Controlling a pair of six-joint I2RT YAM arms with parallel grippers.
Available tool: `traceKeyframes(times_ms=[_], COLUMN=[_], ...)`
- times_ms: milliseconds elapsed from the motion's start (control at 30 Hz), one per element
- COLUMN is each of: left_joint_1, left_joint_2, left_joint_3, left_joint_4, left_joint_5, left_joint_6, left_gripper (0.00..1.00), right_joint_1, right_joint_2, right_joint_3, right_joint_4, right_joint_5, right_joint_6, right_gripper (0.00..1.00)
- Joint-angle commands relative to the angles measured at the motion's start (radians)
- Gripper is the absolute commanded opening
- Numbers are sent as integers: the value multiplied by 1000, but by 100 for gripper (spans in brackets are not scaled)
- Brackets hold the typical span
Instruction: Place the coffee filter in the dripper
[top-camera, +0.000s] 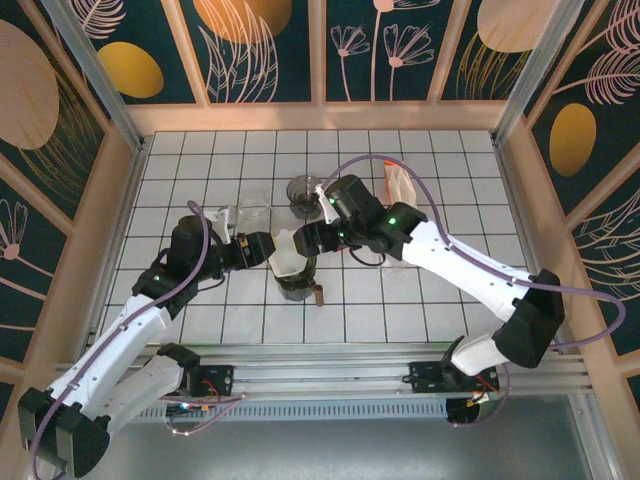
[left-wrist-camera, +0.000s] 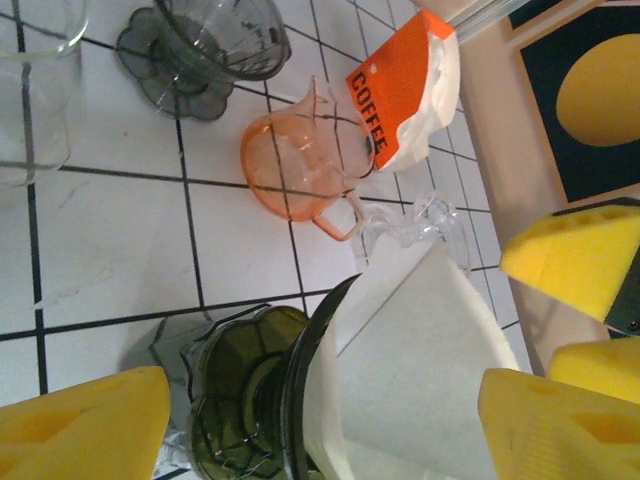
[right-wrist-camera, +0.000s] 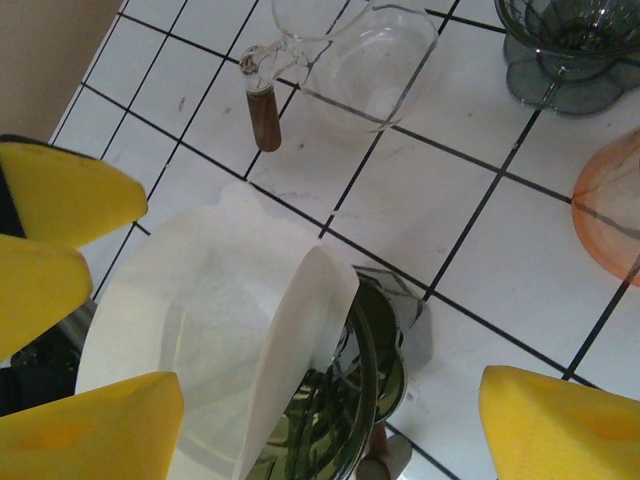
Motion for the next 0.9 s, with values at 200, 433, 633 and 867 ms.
traceKeyframes(times_ms=[200,433,633,867], left_joint_1=[-3,-4,-4,-4], left_joint_2=[2,4,-6,-12], left_joint_3=[-36,-77,-102,-135], left_joint_4=[14,42,53,80], left_joint_5=[3,25,29,27], left_joint_6=[-9,-20,-30,-44], left_gripper=[75,71,71,71], right_joint_1=[7,11,17,24], right_joint_2=[12,8,0,1], right_joint_3=[-80,-122,-146,-182], right_joint_4=[84,111,128,144], right_joint_5=[26,14,24,43], right_joint_6=[-16,7,27,45], right_gripper=[76,76,75,76])
